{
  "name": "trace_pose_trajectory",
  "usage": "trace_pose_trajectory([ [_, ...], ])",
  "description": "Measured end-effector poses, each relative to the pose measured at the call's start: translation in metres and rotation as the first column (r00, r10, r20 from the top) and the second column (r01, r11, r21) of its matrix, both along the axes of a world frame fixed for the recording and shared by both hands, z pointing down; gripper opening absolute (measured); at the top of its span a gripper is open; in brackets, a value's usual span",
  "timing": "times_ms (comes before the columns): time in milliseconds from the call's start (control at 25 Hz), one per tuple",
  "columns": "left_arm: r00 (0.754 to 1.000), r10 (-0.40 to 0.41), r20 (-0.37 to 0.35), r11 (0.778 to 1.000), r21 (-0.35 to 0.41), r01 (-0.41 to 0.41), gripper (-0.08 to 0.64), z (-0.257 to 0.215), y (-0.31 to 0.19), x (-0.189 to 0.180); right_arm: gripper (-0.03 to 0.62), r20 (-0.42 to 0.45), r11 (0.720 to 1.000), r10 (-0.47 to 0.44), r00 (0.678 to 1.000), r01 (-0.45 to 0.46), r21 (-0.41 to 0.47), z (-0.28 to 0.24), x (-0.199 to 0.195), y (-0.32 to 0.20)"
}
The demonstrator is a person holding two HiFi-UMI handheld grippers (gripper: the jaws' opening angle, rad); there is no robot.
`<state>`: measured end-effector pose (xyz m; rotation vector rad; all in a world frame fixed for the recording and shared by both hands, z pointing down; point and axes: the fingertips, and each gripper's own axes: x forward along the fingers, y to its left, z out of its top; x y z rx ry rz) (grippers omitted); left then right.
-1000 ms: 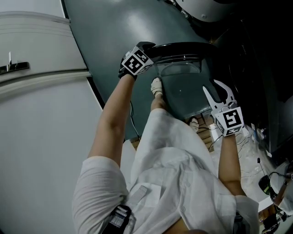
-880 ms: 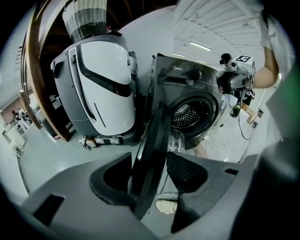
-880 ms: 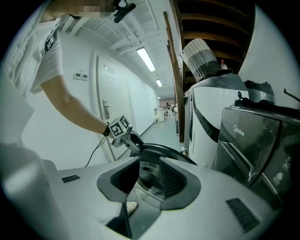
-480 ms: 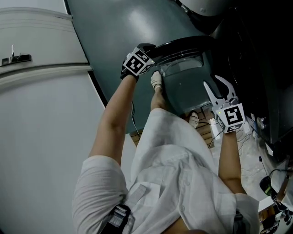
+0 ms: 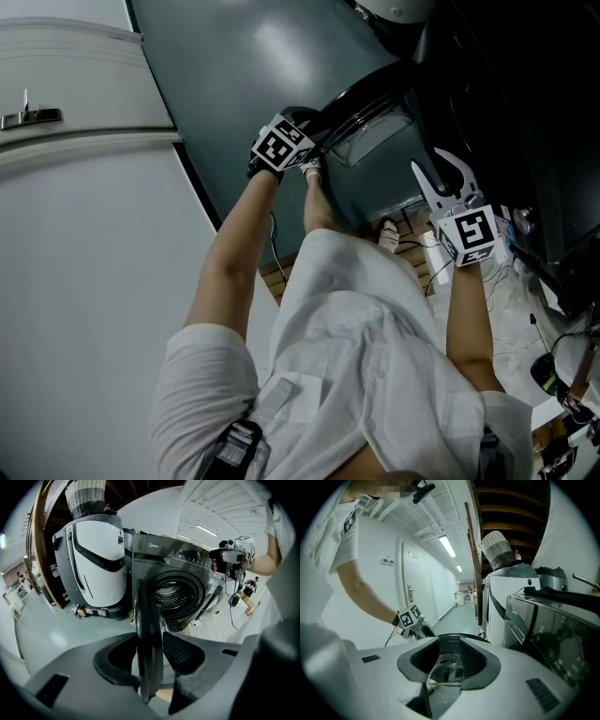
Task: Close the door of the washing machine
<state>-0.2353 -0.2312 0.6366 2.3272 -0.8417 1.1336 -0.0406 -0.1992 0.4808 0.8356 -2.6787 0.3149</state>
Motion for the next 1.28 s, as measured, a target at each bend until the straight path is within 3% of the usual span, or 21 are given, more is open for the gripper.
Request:
trace_pose_trajectory([
  [600, 0.992, 0.003, -0.124, 1.0, -0.028, -0.007, 0.18, -0.003, 0.062, 0.109, 0.149, 0.007, 0.998, 0.053, 0.999, -0.054, 0.027, -0.015, 0.066, 0.027],
  [1040, 0.975, -0.004, -0.221, 0.998, -0.059, -0.009, 0.193, -0.003, 0.078, 0.191, 0.149, 0.01, 0.989, 0.133, 0.991, -0.134, 0.068, -0.034, 0.122, 0.026],
  [1280, 0.967, 0.046, -0.251, 0.996, -0.065, -0.064, 0.196, -0.003, 0.078, 0.231, 0.149, 0.01, 0.979, 0.187, 0.982, -0.187, 0.079, -0.041, 0.154, 0.03],
])
